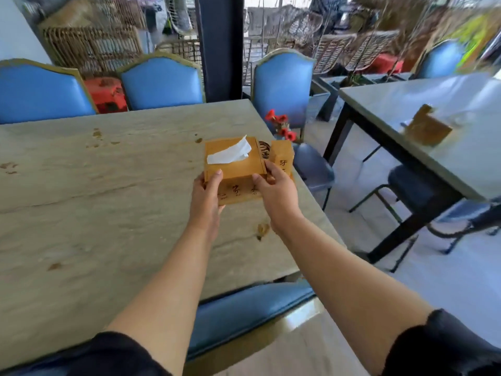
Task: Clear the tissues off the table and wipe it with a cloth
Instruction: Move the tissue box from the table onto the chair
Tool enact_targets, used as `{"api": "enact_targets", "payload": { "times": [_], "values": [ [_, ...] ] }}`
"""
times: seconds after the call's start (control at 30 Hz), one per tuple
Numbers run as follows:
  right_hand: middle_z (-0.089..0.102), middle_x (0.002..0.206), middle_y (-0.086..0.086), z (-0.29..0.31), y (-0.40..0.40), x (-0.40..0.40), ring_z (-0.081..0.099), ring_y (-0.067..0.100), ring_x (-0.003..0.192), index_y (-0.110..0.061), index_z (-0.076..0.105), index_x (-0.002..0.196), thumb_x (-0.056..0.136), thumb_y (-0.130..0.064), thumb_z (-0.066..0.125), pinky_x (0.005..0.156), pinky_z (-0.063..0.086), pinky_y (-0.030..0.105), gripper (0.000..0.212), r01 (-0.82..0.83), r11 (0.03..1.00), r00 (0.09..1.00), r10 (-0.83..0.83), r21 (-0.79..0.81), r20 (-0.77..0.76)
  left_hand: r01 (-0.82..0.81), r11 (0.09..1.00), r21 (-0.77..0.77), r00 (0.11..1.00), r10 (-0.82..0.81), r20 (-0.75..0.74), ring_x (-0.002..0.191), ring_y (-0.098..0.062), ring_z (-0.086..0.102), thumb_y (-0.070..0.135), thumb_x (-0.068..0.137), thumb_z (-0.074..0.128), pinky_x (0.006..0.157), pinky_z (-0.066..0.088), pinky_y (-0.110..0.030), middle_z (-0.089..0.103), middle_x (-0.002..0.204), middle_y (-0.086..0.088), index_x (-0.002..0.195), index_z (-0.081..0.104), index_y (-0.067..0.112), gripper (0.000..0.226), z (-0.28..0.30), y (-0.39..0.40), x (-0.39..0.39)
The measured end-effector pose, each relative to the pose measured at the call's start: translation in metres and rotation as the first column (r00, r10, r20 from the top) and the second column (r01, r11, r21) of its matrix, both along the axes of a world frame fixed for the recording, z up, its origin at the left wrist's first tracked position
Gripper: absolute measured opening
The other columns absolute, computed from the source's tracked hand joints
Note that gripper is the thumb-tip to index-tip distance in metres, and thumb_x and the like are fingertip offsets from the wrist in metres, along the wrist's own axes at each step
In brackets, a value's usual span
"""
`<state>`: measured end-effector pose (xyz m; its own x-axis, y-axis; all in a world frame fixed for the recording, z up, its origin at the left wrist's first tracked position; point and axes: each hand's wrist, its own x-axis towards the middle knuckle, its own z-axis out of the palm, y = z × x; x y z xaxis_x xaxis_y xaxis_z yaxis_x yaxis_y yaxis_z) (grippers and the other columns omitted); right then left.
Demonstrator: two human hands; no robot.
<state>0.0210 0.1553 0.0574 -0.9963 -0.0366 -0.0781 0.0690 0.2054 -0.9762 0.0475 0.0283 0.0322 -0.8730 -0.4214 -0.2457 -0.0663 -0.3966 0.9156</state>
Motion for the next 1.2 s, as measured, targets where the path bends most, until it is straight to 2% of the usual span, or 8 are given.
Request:
{"api": "enact_targets", "payload": {
  "times": [0.13,0.27,0.57,0.7,0.8,0.9,1.03,1.2],
  "values": [
    [0.06,0.125,-0.004,0.003,0.063,-0.014,0.056,0.015,0.114,-0.025,0.046,0.139,0.093,-0.026,0.06,0.102,0.047,0.042,0.049,0.053,0.997,0.998,-0.052,-0.055,0.031,0.026,0.998,-0.054,1.0,-0.027,-0.009,0.107,-0.012,0.058,0.038,0.092,0.058,0.087,0.047,-0.036,0.059,0.122,0.002,0.132,0.044,0.025,0.044,0.004,0.064,-0.022],
    [0.06,0.121,-0.005,-0.005,0.114,-0.041,0.057,0.014,0.113,-0.027,0.046,0.14,0.091,-0.026,0.062,0.1,0.048,0.041,0.051,0.083,0.991,0.995,-0.077,-0.101,0.066,0.061,0.994,-0.094,0.998,-0.062,-0.015,0.116,-0.019,0.056,0.046,0.085,0.061,0.099,0.047,-0.041,0.056,0.13,-0.003,0.136,0.041,0.024,0.058,-0.003,0.113,-0.056],
    [0.063,0.119,0.0,-0.045,0.188,-0.161,0.06,0.017,0.108,-0.023,0.048,0.139,0.089,-0.028,0.066,0.098,0.05,0.042,0.053,0.129,0.984,0.988,-0.116,-0.124,0.107,0.032,0.997,-0.065,0.999,-0.034,-0.031,0.111,-0.017,0.061,0.043,0.074,0.067,0.094,0.051,-0.037,0.061,0.127,-0.005,0.129,0.048,0.02,0.063,-0.044,0.186,-0.175],
    [0.064,0.115,0.0,-0.06,0.208,-0.23,0.061,0.018,0.107,-0.026,0.049,0.137,0.089,-0.026,0.066,0.099,0.049,0.043,0.051,0.127,0.977,0.982,-0.099,-0.174,0.163,0.014,0.999,-0.038,1.0,-0.015,-0.015,0.108,-0.016,0.062,0.029,0.091,0.061,0.085,0.05,-0.029,0.062,0.126,-0.005,0.128,0.048,0.021,0.04,-0.058,0.212,-0.238],
    [0.065,0.115,-0.001,-0.069,0.223,-0.281,0.062,0.018,0.107,-0.027,0.049,0.136,0.088,-0.027,0.066,0.099,0.049,0.044,0.05,0.108,0.976,0.978,-0.071,-0.187,0.198,-0.014,1.0,-0.008,1.0,0.014,0.011,0.109,-0.015,0.061,0.025,0.094,0.057,0.08,0.048,-0.027,0.061,0.127,-0.004,0.132,0.045,0.019,0.04,-0.064,0.231,-0.282],
    [0.066,0.115,0.0,-0.075,0.237,-0.326,0.063,0.018,0.107,-0.025,0.049,0.137,0.09,-0.024,0.064,0.099,0.05,0.043,0.049,0.097,0.973,0.975,-0.05,-0.209,0.218,-0.017,0.999,-0.031,0.999,0.018,0.042,0.111,-0.012,0.06,0.03,0.093,0.059,0.08,0.047,-0.025,0.06,0.13,-0.001,0.136,0.042,0.02,0.047,-0.072,0.246,-0.324],
    [0.063,0.12,-0.001,-0.088,0.26,-0.383,0.06,0.015,0.109,-0.024,0.047,0.139,0.093,-0.023,0.061,0.099,0.05,0.038,0.048,0.057,0.985,0.971,-0.017,-0.165,0.239,-0.012,0.994,-0.112,0.995,0.023,0.096,0.114,-0.014,0.059,0.048,0.079,0.064,0.096,0.048,-0.036,0.058,0.129,0.002,0.129,0.047,0.032,0.055,-0.09,0.261,-0.377],
    [0.062,0.116,-0.008,-0.12,0.281,-0.472,0.058,0.01,0.105,-0.029,0.048,0.137,0.093,-0.025,0.06,0.095,0.049,0.032,0.045,-0.006,0.99,0.962,0.044,-0.139,0.27,-0.037,0.992,-0.122,0.989,0.054,0.14,0.112,-0.013,0.06,0.05,0.081,0.065,0.083,0.05,-0.031,0.06,0.126,0.005,0.127,0.046,0.036,0.052,-0.121,0.281,-0.452]
  ]
}}
